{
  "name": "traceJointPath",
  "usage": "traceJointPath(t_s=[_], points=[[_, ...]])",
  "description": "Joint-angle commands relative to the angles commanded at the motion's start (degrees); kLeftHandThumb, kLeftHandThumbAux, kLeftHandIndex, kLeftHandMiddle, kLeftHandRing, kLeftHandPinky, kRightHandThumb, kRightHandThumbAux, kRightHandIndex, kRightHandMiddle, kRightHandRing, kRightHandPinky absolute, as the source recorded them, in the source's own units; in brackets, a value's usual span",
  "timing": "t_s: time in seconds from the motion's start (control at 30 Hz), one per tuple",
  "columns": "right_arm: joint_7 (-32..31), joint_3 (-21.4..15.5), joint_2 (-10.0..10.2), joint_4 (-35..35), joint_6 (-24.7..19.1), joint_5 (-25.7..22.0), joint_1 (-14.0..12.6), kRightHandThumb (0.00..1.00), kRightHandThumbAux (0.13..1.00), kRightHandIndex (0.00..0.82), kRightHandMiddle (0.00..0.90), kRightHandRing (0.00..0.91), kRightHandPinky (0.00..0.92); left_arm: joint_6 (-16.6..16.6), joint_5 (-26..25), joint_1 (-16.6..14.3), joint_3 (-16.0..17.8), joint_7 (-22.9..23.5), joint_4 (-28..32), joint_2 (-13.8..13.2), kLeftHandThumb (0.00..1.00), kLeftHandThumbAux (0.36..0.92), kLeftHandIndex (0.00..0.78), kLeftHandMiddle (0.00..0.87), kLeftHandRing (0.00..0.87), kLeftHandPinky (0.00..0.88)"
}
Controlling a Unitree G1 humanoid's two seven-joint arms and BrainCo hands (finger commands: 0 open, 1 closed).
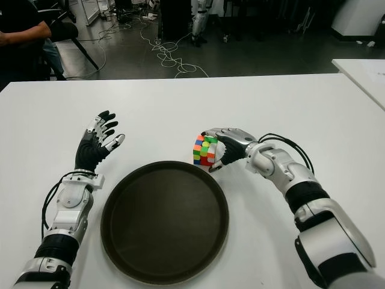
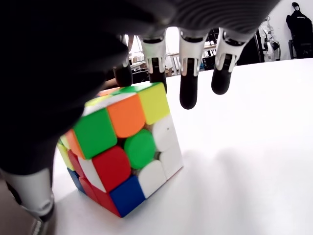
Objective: Pick up the Rubik's Cube and put it in the plate
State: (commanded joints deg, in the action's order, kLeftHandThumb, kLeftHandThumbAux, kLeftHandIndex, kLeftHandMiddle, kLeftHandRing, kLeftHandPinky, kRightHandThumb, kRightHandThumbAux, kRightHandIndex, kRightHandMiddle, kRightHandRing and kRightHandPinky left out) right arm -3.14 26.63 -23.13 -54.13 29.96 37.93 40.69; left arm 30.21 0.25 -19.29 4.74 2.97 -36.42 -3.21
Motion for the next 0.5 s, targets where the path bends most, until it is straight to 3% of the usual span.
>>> traceJointPath(t_s=[0.5], points=[[7.35, 0.02, 2.26, -3.93, 1.13, 0.21, 0.33, 0.000, 0.695, 0.168, 0.188, 0.214, 0.233, -0.76, 0.81, -0.14, -0.30, -0.48, 0.16, -0.32, 0.031, 0.749, 0.089, 0.159, 0.145, 0.138]])
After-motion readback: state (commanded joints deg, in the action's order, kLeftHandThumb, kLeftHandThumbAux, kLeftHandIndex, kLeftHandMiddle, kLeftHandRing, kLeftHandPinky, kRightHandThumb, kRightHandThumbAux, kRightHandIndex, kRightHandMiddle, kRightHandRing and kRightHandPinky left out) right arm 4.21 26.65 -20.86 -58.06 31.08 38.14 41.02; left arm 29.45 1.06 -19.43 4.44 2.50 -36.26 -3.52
